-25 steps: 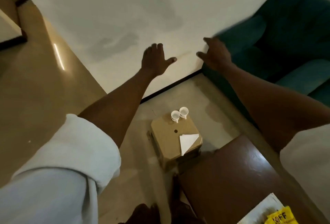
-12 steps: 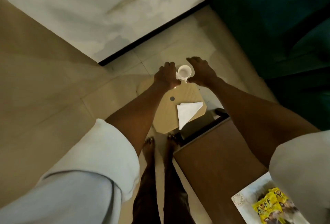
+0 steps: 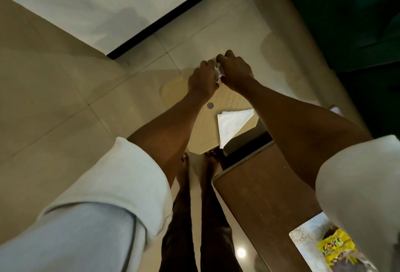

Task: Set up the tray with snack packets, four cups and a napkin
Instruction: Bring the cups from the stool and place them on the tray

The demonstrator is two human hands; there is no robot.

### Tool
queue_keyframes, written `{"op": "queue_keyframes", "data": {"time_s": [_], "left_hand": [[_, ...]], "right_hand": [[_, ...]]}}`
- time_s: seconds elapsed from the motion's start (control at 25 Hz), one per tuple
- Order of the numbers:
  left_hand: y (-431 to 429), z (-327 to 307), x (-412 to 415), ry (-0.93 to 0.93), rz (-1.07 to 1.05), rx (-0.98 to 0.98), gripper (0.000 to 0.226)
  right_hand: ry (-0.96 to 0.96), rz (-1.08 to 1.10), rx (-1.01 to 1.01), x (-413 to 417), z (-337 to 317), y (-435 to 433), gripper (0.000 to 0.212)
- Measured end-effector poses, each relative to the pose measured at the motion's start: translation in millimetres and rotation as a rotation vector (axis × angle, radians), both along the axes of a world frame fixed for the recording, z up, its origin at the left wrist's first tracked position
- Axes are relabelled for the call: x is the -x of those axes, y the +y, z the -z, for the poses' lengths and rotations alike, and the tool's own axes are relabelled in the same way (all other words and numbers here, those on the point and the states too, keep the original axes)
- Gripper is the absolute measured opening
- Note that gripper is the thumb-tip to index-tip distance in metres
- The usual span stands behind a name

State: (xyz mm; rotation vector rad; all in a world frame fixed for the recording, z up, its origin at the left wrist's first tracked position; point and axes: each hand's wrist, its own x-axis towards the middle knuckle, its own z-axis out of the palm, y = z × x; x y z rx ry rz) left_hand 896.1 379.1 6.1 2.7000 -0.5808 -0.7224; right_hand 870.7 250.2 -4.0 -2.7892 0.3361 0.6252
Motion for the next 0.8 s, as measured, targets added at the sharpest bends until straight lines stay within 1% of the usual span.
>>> {"op": "queue_keyframes", "data": {"time_s": [0.12, 0.2, 0.24, 0.32, 0.36, 0.48, 0.52, 0.64, 0.68, 0.72, 0.8], "left_hand": [[0, -12, 1, -0.019, -0.023, 0.035, 0.064], [2, -39, 2, -0.026, 0.01, 0.033, 0.062], [5, -40, 3, -0.013, 0.012, 0.01, 0.061], [2, -74, -4, -0.048, 0.027, 0.033, 0.061], [1, -92, -4, -0.062, 0.039, 0.025, 0.061], [-10, -167, -5, -0.144, 0.096, 0.09, 0.062], [-14, -172, -10, -0.167, 0.099, 0.098, 0.062], [-32, -252, -4, -0.229, 0.206, 0.153, 0.063], [-44, -288, 2, -0.254, 0.251, 0.193, 0.062], [-51, -304, 3, -0.266, 0.27, 0.209, 0.06], [-70, -360, 17, -0.308, 0.338, 0.262, 0.055]], "right_hand": [[-0.034, 0.037, 0.008, -2, -14, 6, 0.063], [-0.044, 0.061, 0.011, 5, -42, 10, 0.063], [-0.028, 0.073, 0.01, 7, -45, 15, 0.063], [-0.059, 0.112, 0.007, 8, -82, 11, 0.062], [-0.063, 0.137, 0.005, 10, -100, 11, 0.061], [-0.14, 0.213, 0.054, 20, -172, 2, 0.065], [-0.155, 0.224, 0.063, 18, -177, 1, 0.066], [-0.198, 0.328, 0.089, 37, -262, -14, 0.066], [-0.241, 0.377, 0.098, 48, -301, -23, 0.065], [-0.257, 0.401, 0.1, 51, -319, -28, 0.066], [-0.306, 0.449, 0.135, 77, -379, -41, 0.071]]}}
